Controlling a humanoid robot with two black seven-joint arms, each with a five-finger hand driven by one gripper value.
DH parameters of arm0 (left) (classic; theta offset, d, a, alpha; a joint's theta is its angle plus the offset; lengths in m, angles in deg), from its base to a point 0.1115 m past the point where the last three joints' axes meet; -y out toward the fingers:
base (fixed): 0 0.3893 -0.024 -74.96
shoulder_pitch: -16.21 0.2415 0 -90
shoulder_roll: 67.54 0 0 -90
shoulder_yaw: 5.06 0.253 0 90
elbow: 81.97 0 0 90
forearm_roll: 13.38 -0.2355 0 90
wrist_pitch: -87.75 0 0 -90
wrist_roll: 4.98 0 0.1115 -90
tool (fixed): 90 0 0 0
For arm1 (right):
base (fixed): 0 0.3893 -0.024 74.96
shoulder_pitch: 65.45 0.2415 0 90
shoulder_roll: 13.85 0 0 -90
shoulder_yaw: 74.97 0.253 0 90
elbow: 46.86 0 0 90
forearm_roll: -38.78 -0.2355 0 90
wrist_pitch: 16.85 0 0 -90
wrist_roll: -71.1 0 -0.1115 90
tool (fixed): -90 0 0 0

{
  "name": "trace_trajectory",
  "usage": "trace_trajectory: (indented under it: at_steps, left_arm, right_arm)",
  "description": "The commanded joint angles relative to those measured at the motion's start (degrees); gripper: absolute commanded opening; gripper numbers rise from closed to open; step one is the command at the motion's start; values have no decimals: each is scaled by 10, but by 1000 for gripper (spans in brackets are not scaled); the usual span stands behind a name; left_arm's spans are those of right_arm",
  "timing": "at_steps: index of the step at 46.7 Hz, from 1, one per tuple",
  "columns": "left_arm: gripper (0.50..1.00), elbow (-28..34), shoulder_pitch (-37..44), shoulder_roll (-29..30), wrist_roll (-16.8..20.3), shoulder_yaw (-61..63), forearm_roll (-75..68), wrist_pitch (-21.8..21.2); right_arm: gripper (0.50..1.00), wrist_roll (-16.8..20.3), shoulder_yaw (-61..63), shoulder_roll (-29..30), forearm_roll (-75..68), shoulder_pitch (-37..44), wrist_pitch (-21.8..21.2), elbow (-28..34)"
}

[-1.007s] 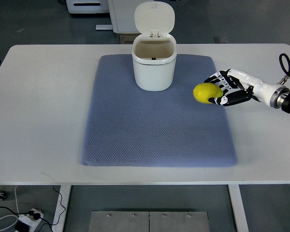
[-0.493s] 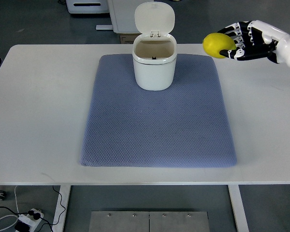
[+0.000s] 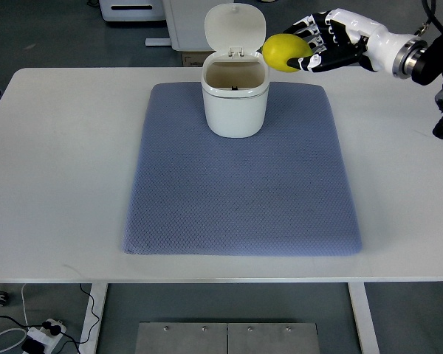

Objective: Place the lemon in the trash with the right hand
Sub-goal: 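Lift the lemon with the right hand and carry it above the white bin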

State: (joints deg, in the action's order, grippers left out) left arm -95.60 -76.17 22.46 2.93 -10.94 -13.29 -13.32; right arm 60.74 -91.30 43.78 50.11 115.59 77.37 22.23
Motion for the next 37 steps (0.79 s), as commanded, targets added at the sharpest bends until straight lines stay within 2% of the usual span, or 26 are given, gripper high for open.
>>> trace_trajectory:
  at_steps: [1,21,37]
  left_arm:
    - [1000,0,0,0,0,0,0,0]
    - [1000,0,0,0,0,0,0,0]
    - [1000,0,0,0,0,0,0,0]
  right_arm:
    - [500,1,-10,28,-17,10,-1,-19]
    - [500,13,-40,158,-75,27,-5,-140]
    - [500,39,-51,202,-92,24,-5,-197]
